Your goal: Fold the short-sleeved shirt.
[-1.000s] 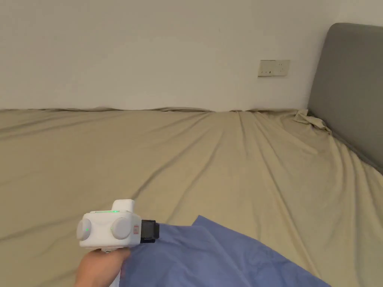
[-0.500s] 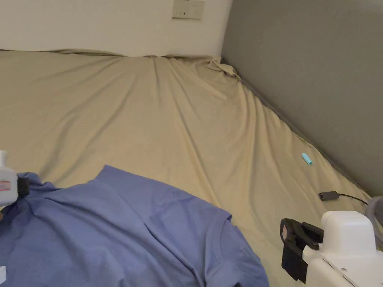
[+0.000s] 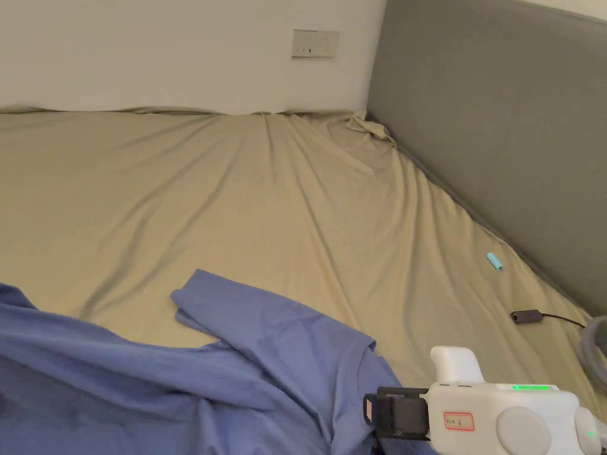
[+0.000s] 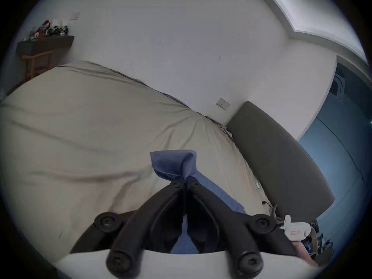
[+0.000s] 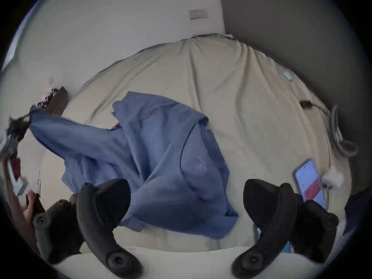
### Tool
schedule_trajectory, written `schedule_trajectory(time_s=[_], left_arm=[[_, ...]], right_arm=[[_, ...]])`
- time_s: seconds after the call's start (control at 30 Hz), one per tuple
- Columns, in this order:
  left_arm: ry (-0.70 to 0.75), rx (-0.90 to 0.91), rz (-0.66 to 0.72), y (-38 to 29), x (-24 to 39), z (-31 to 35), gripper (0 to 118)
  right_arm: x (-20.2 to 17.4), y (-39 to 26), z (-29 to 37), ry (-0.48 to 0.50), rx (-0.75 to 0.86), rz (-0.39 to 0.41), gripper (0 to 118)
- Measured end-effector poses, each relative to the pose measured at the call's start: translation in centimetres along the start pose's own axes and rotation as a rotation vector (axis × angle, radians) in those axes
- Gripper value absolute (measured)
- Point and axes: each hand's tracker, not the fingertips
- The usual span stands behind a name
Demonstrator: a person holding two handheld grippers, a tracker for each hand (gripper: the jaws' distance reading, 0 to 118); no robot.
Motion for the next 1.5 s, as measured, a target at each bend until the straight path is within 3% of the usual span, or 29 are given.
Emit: schedule_trajectory(time_s=[0.07, 0.1, 0.13, 0.2, 0.27, 0.33, 0.43, 0.63, 0.7, 0.8, 1.03, 1.17, 1.27, 1.4, 1.5], left_arm=[[0.028, -0.006, -0.008, -1.2, -0.5, 1.1, 1], [0.029, -0.007, -0.003, -1.6, -0.8, 1.4, 1], [0.018, -0.015, 0.031, -2.1, -1.2, 1.7, 1], [-0.03, -0.02, 0.124, -3.0, -1.9, 2.2, 1], [-0.068, -0.02, 0.247, -3.3, -2.9, 2.7, 1], [-0.082, 0.008, 0.265, -2.7, -3.0, 3.8, 1], [-0.051, 0.093, 0.194, 0.4, -2.0, 5.9, 1], [-0.034, 0.337, 0.234, 9.7, -1.3, 9.7, 1], [-0.026, 0.395, 0.269, 11.8, -1.3, 10.4, 1], [-0.015, 0.451, 0.37, 14.4, -3.9, 10.1, 1], [0.056, 0.426, 0.424, 18.6, -3.2, 6.5, 1], [0.1, 0.396, 0.332, 22.1, -2.6, 3.2, 1], [0.101, 0.379, 0.336, 24.4, -2.9, 1.1, 1], [0.106, 0.337, 0.311, 25.9, -3.2, -1.9, 1], [0.1, 0.285, 0.259, 25.1, -4.0, -4.8, 1]], right_arm=[[-0.9, -1.2, -1.2, 0.007, -0.131, -0.052, 115], [-1.2, -1.6, -2.0, 0.004, -0.153, -0.071, 108], [-1.6, -1.9, -2.7, -0.006, -0.164, -0.087, 81], [-2.3, -2.0, -3.8, 0.04, -0.168, -0.12, 13], [-2.8, -1.6, -2.2, 0.085, -0.078, -0.125, 11], [-3.3, -0.6, 0.8, 0.143, 0.072, 0.01, 11], [-5.3, 2.1, 5.6, 0.044, 0.228, 0.195, 11], [-8.3, 11.2, 13.8, -0.11, 0.487, 0.385, 10], [-8.7, 14.4, 15.6, -0.13, 0.533, 0.365, 10], [-9.1, 19.3, 17.7, -0.082, 0.579, 0.298, 10], [-12.4, 28.9, 19.2, -0.086, 0.567, 0.284, 10], [-13.8, 34.3, 18.1, -0.086, 0.528, 0.269, 10], [-14.5, 37.7, 16.3, -0.096, 0.482, 0.255, 10], [-15.2, 39.7, 13.3, -0.141, 0.474, 0.296, 10], [-15.0, 39.1, 9.6, -0.183, 0.465, 0.402, 10]])
